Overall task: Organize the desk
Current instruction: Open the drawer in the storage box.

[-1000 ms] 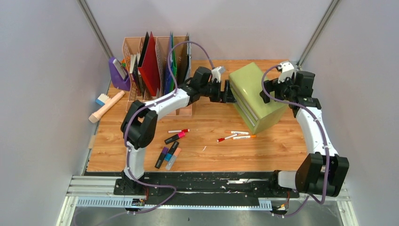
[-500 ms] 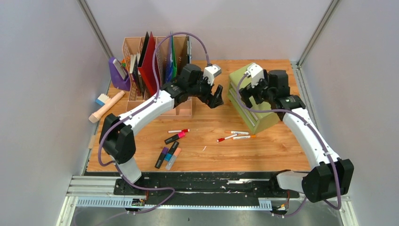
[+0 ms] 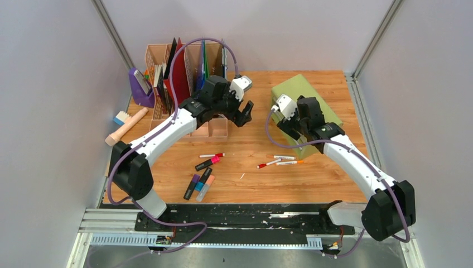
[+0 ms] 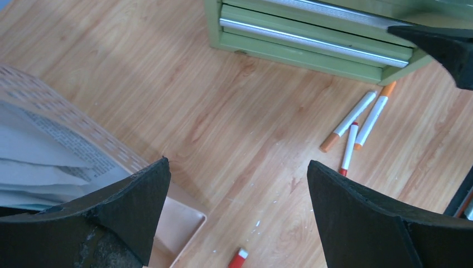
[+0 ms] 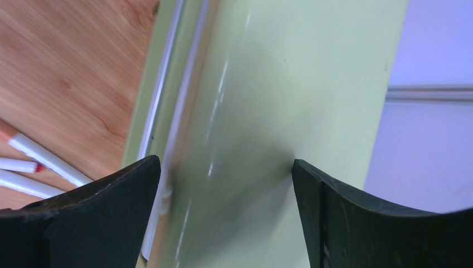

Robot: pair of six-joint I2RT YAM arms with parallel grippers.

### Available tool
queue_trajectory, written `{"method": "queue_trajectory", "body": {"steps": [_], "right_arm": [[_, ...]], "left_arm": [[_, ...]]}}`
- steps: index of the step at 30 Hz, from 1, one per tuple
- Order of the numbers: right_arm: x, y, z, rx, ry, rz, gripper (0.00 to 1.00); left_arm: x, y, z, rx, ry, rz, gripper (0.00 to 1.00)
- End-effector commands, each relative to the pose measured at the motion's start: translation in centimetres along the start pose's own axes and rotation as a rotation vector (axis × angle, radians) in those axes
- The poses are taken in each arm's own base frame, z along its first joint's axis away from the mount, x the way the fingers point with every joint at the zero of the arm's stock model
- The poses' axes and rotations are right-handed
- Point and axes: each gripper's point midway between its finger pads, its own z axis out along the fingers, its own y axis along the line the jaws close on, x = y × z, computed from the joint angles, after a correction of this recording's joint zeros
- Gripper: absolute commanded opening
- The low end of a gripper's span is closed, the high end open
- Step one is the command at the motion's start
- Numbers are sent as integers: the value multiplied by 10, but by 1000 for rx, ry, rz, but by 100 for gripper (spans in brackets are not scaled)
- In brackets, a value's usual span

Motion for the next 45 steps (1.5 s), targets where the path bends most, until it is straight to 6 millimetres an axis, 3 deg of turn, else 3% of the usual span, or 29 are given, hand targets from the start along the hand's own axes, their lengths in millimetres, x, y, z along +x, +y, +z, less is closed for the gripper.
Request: {"method": "queue_trajectory", "body": {"steps": [1, 5, 10, 14, 16, 20, 22, 23, 26, 32, 34, 38, 45], "right_arm": [[25, -16, -16, 110, 73, -68, 87], [45, -10, -26, 123, 100, -94, 76], [62, -9, -44, 134, 94, -97, 64], [72, -15, -54, 135, 83, -67, 61], [66, -14, -61, 93, 37, -6, 63], [28, -22, -76, 5, -103, 119, 77], [17, -35, -75, -12, -139, 173, 82], [12, -43, -73, -19, -154, 207, 83], [3, -72, -68, -33, -190, 330, 85], [12, -120, -48, -35, -189, 525, 84], [13, -128, -43, -28, -184, 534, 84], [12, -139, -36, -15, -180, 538, 84], [16, -148, -14, -14, -158, 549, 84]], "left_arm": [[-24, 7, -11, -31, -65, -10, 100], [-28, 6, -3, -6, -68, -44, 100], [-36, -18, 17, 155, -81, -174, 100], [-43, -35, 37, 276, -119, -350, 99], [-50, -41, 45, 324, -182, -443, 99], [-63, -52, 60, 446, -285, -674, 93], [-66, -55, 69, 506, -313, -828, 91], [-59, -54, 80, 507, -311, -867, 90], [-65, -52, 94, 530, -341, -938, 88], [-78, -46, 122, 560, -452, -1016, 85], [-81, -49, 129, 586, -475, -1031, 84], [-67, -54, 145, 598, -451, -1084, 81], [-41, -59, 148, 608, -420, -1100, 82]]}}
